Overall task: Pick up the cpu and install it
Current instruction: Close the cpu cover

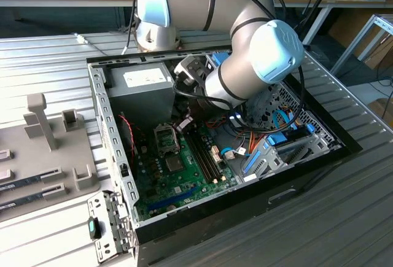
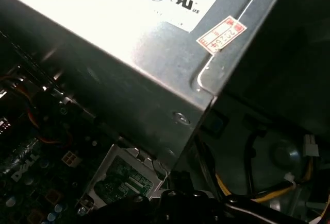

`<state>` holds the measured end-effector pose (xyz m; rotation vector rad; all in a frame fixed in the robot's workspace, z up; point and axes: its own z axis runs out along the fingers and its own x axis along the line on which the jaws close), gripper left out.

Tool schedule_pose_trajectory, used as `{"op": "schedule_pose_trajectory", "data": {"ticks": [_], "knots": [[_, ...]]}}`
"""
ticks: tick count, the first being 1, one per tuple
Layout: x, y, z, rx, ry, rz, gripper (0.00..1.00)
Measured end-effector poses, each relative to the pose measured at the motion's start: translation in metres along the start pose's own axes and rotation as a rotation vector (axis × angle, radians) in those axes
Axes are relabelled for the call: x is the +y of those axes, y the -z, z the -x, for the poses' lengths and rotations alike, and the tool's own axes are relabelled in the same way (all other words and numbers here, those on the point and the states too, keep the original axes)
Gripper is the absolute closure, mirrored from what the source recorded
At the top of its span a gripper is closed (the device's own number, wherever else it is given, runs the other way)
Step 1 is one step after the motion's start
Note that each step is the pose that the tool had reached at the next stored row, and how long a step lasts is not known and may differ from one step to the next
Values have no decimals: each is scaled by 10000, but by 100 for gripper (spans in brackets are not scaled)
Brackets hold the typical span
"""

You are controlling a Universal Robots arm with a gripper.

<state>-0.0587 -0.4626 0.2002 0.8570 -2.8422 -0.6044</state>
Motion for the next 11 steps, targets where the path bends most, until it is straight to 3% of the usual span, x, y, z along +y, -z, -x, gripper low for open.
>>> {"op": "schedule_pose_trajectory", "data": {"ticks": [11], "knots": [[20, 106, -51, 32, 137, -12, 89]]}}
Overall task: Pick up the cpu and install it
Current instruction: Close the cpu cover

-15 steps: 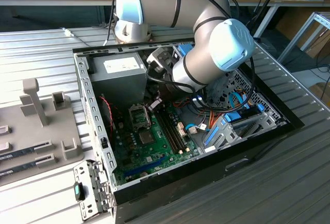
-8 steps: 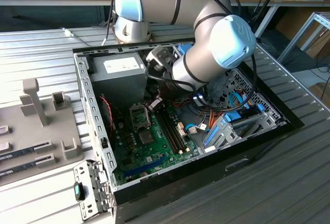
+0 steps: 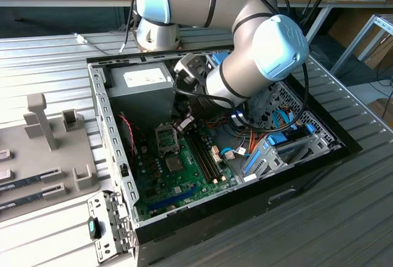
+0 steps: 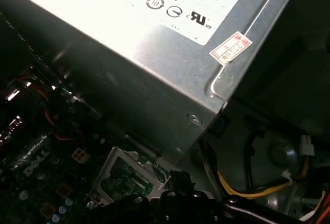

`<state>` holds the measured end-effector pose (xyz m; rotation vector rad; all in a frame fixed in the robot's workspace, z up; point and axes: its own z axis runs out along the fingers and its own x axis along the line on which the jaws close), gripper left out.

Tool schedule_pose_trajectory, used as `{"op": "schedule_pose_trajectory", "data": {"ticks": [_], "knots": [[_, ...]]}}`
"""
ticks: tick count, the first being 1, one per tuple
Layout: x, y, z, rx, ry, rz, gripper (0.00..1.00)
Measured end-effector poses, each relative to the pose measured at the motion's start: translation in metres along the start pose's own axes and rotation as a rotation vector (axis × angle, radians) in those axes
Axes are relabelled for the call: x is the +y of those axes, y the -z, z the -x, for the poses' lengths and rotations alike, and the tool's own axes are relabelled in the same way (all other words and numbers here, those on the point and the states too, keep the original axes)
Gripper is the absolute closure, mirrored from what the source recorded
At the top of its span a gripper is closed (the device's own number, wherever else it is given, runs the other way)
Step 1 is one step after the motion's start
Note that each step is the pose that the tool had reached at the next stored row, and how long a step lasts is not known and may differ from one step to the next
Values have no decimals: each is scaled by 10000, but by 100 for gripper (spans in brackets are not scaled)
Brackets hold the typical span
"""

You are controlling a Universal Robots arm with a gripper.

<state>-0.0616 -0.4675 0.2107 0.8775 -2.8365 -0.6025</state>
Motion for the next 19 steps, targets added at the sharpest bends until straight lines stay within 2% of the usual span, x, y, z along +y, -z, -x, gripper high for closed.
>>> {"op": "schedule_pose_trajectory", "data": {"ticks": [3, 7, 10, 15, 17, 19], "knots": [[15, 37, 0, 2, 18, 8, 89], [18, 48, 0, 6, 38, 14, 89], [46, 110, 0, 11, 47, 14, 89], [48, 114, 0, 12, 52, 15, 89], [56, 134, 1, 17, 63, 15, 89], [57, 136, 1, 114, 283, 18, 89]]}}
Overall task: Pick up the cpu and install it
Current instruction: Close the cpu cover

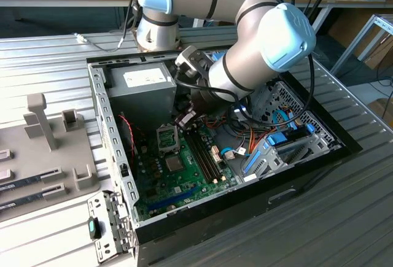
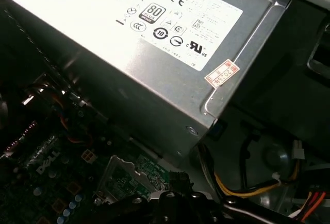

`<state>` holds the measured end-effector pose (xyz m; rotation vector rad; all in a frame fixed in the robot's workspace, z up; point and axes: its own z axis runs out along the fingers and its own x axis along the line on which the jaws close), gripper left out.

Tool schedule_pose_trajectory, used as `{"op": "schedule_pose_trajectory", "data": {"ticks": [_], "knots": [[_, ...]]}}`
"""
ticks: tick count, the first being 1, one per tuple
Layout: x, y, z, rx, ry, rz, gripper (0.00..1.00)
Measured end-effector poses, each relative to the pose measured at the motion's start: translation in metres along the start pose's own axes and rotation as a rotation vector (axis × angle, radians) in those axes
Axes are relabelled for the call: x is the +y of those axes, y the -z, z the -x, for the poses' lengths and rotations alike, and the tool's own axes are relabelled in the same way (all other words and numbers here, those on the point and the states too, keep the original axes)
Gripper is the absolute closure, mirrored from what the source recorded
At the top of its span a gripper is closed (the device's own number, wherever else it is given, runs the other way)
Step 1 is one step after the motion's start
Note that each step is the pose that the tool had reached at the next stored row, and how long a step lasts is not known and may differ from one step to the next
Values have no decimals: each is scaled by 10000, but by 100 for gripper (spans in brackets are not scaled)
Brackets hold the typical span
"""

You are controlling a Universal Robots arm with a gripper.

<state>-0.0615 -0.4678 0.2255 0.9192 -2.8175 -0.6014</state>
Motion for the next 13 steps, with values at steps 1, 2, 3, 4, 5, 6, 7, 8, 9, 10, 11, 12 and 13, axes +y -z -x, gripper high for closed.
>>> {"op": "schedule_pose_trajectory", "data": {"ticks": [1, 2, 3, 4, 5, 6, 7, 8, 9, 10, 11, 12, 13], "knots": [[0, 0, 0, 35, 82, 2, 89], [1, 1, -1, 58, 135, 4, 89], [1, 1, -1, 61, 149, 7, 89], [2, 3, -1, 61, 152, 11, 89], [3, 6, 0, 62, 155, 12, 89], [8, 17, 0, 62, 158, 14, 89], [11, 24, 0, 61, 161, 17, 89], [15, 34, 0, 58, 163, 21, 89], [17, 38, 0, 55, 166, 24, 89], [17, 37, 1, 54, 174, 28, 89], [17, 38, 1, 57, 179, 30, 89], [17, 39, 0, 64, 193, 30, 89], [18, 41, 0, 74, 217, 32, 89]]}}
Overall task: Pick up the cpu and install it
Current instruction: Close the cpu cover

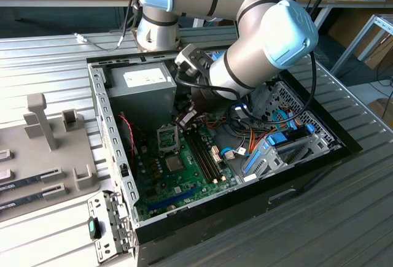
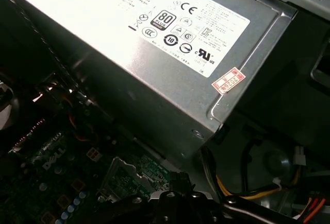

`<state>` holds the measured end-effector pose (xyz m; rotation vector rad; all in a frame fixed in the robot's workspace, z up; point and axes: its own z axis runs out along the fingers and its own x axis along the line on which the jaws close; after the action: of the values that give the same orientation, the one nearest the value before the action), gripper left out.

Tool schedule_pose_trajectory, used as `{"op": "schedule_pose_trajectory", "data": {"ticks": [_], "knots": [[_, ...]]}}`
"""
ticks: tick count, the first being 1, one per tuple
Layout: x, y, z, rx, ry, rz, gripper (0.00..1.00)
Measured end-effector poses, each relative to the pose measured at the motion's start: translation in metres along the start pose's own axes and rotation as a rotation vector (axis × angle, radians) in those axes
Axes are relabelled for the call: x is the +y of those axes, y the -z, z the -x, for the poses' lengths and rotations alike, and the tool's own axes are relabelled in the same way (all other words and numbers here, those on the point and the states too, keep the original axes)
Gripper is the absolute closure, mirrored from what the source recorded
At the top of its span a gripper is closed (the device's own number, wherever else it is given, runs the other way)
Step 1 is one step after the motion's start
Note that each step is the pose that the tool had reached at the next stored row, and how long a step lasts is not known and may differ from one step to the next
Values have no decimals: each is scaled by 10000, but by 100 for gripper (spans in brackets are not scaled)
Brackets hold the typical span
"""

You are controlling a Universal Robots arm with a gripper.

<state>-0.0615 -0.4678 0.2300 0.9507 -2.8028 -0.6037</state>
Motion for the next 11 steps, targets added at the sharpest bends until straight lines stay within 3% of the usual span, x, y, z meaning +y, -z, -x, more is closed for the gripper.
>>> {"op": "schedule_pose_trajectory", "data": {"ticks": [11], "knots": [[21, 53, 3, 46, 129, 17, 89]]}}
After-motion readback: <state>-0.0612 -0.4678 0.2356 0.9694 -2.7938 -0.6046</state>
